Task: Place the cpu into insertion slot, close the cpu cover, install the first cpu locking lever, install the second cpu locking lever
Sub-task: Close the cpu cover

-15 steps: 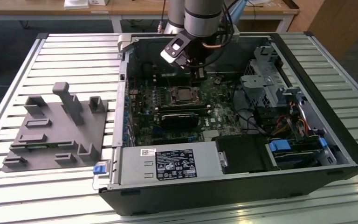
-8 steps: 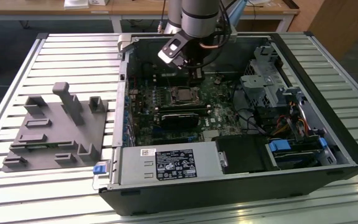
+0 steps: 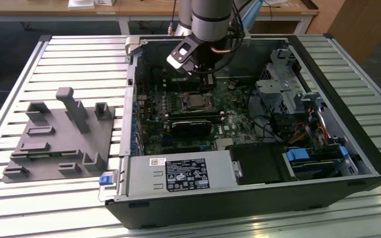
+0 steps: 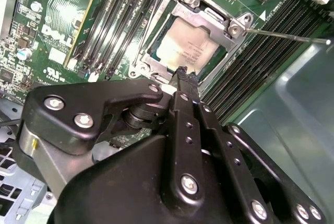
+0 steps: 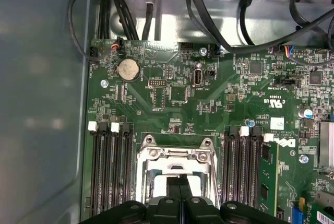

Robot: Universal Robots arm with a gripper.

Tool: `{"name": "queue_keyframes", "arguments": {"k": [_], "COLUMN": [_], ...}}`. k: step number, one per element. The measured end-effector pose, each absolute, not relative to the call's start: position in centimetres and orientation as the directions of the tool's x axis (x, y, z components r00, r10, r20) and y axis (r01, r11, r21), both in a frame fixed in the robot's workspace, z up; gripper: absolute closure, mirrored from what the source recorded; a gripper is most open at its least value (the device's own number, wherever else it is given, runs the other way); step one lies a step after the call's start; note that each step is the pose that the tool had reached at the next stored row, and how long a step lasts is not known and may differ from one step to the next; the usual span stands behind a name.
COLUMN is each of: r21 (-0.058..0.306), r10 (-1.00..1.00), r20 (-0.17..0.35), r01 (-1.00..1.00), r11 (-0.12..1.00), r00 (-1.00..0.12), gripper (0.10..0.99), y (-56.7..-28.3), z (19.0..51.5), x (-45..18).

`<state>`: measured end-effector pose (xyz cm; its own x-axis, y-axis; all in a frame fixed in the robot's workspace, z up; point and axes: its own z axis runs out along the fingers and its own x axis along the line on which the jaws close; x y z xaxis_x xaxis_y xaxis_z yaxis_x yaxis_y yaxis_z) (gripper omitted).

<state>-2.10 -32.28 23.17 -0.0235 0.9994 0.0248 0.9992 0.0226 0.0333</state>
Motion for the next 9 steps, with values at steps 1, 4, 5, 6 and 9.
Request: {"name": "queue_keyframes", "arguments": {"k": [1,4,5,6,9], "r21": [0.033,0.034,0.034,0.033,0.034], "r10": [0.999,0.999,0.999,0.999,0.999], "r20": [0.025,0.025,0.025,0.025,0.025], "r01": [0.999,0.999,0.999,0.999,0.999], "r11": [0.023,0.023,0.023,0.023,0.023], "r00": [-0.023,-0.024,-0.023,-0.023,-0.024], "gripper": [0.980,0.980,0.980,0.980,0.980], "y": [-32.3,-32.3,-32.3,-32.3,-32.3], "z": [23.1,23.0,22.9,22.9,22.7], "x": [-2.2,-2.8,-2.9,-3.1,-3.5]}}
